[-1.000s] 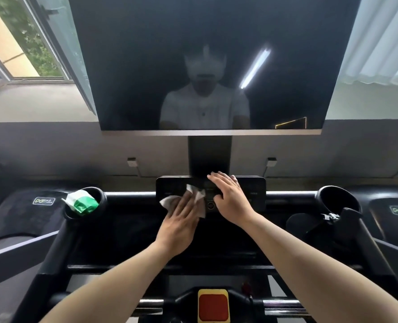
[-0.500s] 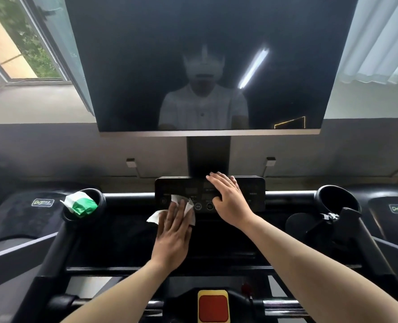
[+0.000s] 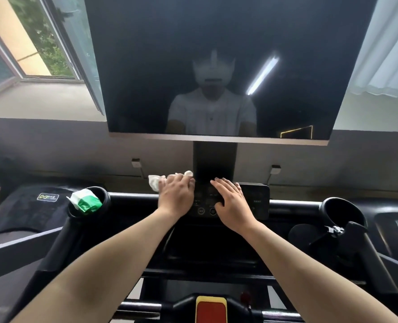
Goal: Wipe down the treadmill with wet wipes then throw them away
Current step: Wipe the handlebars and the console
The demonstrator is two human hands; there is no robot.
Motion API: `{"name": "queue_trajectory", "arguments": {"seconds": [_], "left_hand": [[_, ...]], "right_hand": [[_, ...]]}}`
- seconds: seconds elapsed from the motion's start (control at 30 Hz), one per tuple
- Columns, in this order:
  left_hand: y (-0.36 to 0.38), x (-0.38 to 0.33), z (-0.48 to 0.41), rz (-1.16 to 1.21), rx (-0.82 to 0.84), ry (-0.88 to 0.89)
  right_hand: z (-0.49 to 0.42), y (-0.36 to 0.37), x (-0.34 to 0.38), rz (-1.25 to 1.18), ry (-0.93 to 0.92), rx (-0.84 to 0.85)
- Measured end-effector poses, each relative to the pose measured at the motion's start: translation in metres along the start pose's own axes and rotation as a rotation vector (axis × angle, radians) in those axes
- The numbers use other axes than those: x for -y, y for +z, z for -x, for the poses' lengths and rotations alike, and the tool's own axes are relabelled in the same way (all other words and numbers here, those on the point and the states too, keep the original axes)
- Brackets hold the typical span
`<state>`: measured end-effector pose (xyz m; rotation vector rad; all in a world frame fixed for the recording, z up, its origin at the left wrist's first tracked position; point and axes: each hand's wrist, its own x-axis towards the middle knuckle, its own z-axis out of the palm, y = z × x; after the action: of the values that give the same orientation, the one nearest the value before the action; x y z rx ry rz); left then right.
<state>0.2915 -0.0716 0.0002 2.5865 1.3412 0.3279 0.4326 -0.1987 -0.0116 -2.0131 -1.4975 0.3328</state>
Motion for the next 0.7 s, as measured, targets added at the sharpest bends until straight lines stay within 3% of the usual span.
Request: {"name": "queue_trajectory", "arguments": {"seconds": [0.27, 0.4, 0.53, 0.7], "left_hand": [[0.003, -0.021, -0.002, -0.071, 0.061, 0.175], [-0.005, 0.013, -0.005, -0.033, -0.011, 0.034], [-0.006, 0.030, 0.001, 0.187, -0.044, -0.131], [0.015, 0.005, 0.025, 0.241, -0.209, -0.033]], "right_hand": [[0.003, 0.003, 0.007, 0.083, 0.002, -0.053], [0.003, 0.002, 0.008, 0.087, 0.009, -0.047], [0.005, 0.002, 0.007, 0.097, 0.006, -0.029], [0.005, 0.003, 0.012, 0.122, 0.022, -0.034]]}}
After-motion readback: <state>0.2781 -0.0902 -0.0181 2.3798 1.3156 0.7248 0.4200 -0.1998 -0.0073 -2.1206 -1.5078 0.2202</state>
